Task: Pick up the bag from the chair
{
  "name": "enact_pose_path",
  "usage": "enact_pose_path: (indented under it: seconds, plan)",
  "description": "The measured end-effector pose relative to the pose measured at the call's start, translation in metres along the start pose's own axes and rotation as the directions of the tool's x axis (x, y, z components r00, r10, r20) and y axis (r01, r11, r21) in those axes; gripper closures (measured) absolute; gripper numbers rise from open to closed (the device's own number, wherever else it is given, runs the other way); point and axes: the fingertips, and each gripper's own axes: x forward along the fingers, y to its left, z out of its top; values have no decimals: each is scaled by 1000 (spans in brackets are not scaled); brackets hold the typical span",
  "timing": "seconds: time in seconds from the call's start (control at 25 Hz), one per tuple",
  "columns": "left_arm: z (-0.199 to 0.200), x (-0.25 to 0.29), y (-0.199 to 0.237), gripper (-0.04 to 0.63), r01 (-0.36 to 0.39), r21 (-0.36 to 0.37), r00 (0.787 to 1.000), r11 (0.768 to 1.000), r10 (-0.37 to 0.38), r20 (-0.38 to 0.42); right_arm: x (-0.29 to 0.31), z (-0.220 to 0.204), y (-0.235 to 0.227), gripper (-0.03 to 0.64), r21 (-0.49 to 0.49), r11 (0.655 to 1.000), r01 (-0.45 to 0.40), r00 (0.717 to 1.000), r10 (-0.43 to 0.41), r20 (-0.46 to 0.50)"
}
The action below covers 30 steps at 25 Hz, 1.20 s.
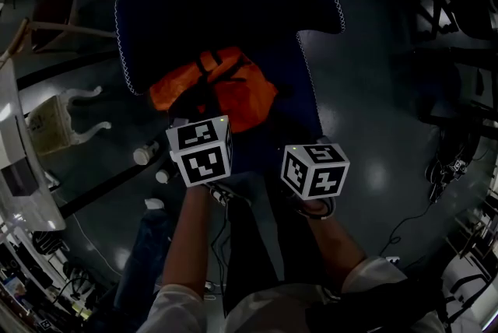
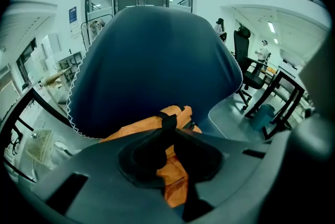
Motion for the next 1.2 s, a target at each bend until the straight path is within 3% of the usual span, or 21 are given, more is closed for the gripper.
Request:
enact_pose_path:
  seconds: [0.32, 0.6, 0.76, 0.96, 1.2]
  plan:
    - [6, -21, 1, 552, 12, -13, 1000, 1000, -11, 21, -13, 10, 16, 584, -14, 1000, -17, 999, 18, 28]
    - [-5, -45, -2, 563, 28, -29, 1000, 999, -28, -13, -28, 12, 32, 584, -25, 999, -36, 998, 37, 44]
    - [-9, -65, -12, 565, 20, -48, 1000, 999, -20, -1, -45, 13, 34, 584, -37, 998, -51, 997, 53, 52]
    - [1, -82, 13, 569, 31, -83, 999, 996, -30, 15, -44, 25, 62, 584, -61, 996, -62, 996, 66, 60]
    - [-6, -122, 0, 571, 41, -115, 999, 992, -39, 25, -76, 24, 74, 584, -104, 991, -89, 993, 97, 69]
